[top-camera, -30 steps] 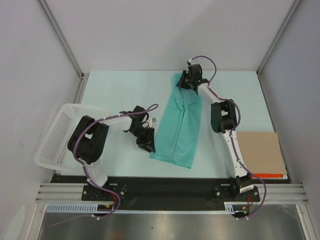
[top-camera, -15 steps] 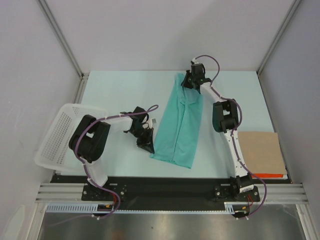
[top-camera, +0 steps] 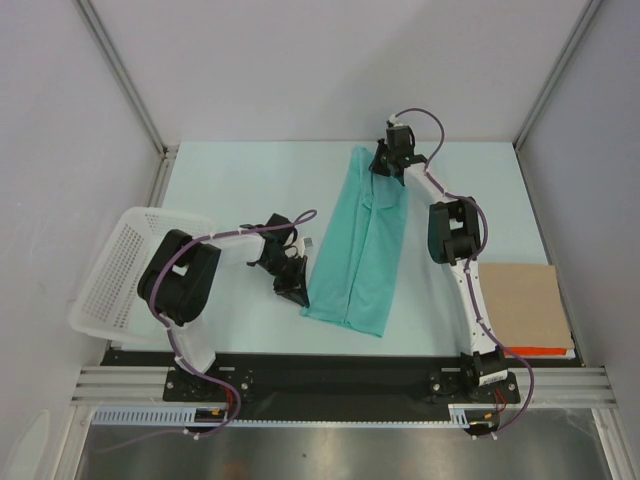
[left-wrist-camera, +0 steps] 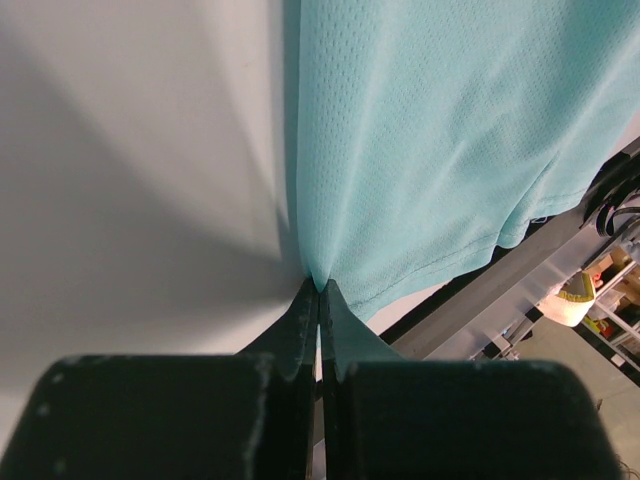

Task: Fold and stack the t-shirts
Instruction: Fold the tshirt

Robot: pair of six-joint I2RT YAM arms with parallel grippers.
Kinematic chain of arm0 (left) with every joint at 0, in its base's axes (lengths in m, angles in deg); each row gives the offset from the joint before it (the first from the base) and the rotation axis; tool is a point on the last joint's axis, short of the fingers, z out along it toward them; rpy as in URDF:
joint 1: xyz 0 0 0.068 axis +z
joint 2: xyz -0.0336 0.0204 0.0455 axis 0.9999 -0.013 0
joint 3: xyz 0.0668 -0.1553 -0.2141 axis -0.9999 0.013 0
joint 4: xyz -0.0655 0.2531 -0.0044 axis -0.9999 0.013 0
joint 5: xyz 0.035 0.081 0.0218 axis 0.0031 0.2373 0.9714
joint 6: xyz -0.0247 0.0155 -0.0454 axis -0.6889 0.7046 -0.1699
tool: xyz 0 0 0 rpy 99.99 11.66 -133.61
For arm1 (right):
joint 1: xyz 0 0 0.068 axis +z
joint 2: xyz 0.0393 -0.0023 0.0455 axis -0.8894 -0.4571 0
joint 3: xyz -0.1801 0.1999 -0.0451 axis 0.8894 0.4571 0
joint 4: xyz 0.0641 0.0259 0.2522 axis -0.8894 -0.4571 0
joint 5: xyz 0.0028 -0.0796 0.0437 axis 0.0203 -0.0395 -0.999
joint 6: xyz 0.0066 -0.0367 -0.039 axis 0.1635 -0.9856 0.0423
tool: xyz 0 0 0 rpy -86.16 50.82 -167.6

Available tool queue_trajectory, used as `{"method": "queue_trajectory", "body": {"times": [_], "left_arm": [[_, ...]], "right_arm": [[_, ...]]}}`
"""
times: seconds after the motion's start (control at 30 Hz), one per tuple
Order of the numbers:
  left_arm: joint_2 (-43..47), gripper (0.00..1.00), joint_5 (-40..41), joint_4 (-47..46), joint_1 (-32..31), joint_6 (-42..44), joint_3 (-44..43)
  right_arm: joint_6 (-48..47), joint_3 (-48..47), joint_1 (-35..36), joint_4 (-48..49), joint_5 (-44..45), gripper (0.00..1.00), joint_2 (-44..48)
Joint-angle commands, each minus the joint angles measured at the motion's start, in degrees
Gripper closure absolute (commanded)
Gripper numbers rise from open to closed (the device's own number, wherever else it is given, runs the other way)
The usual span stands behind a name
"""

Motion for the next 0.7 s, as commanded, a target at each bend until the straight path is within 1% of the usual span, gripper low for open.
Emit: {"method": "queue_trajectory", "body": {"times": [0.0,0.17,0.4,0.57,0.63,0.67], "left_arm": [[-0.3,1.0,-0.2,-0.7,0.2,0.0,0.5],[-0.2,1.0,-0.1,-0.4,0.2,0.1,0.1],[-0.6,1.0,-0.1,0.0,0.2,0.5,-0.6],[-1.1,1.0,0.0,0.4,0.2,0.8,-1.2],[-1.2,1.0,-0.1,0.4,0.2,1.0,-1.4],[-1.2,1.0,-0.1,0.7,0.2,1.2,-1.6]], "right_arm": [[-2.6,-0.7,-0.5,-0.6,3.6,0.87,4.3],[-5.4,-0.6,-1.4,-2.5,3.2,0.85,4.9],[-5.3,1.3,-3.0,-2.8,-1.1,0.78,6.6],[-5.2,1.5,-2.6,-3.7,-0.1,0.78,8.2],[-5.1,1.3,-2.5,-3.6,-1.1,0.75,8.5],[-5.1,1.1,-2.5,-3.8,-1.2,0.71,8.5]]}}
